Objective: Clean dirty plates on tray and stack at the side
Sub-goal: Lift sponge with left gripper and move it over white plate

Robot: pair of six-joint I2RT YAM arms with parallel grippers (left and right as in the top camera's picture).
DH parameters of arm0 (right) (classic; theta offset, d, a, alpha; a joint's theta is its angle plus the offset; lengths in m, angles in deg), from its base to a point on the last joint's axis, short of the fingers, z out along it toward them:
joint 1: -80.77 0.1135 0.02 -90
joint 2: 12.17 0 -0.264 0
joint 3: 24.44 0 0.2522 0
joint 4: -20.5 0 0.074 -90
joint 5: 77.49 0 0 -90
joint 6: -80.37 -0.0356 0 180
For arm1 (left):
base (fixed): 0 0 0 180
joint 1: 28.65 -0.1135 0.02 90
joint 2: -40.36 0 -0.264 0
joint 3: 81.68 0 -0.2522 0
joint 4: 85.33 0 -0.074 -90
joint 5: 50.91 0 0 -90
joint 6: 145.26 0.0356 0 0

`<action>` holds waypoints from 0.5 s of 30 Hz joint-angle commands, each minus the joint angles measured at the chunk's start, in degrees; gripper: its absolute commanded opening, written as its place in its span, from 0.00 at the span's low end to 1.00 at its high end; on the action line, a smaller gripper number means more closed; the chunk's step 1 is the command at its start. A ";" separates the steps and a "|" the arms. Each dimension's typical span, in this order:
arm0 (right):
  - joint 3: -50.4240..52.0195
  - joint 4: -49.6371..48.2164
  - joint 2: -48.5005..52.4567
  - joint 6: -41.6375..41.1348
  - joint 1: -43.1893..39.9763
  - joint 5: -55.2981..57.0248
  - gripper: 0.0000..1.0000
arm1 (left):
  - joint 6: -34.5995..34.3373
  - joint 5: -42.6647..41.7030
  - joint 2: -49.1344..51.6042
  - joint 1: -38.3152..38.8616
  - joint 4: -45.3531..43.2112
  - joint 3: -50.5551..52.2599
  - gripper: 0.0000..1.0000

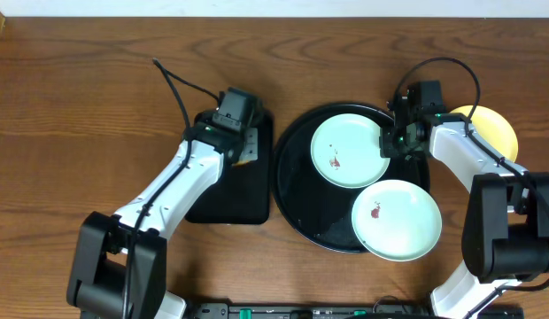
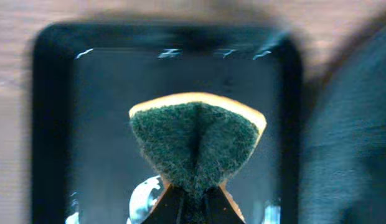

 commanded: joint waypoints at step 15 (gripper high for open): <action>0.28 -0.17 -1.73 0.22 0.35 -0.46 0.05 | -12.44 -17.90 5.97 13.66 -17.35 -4.68 0.07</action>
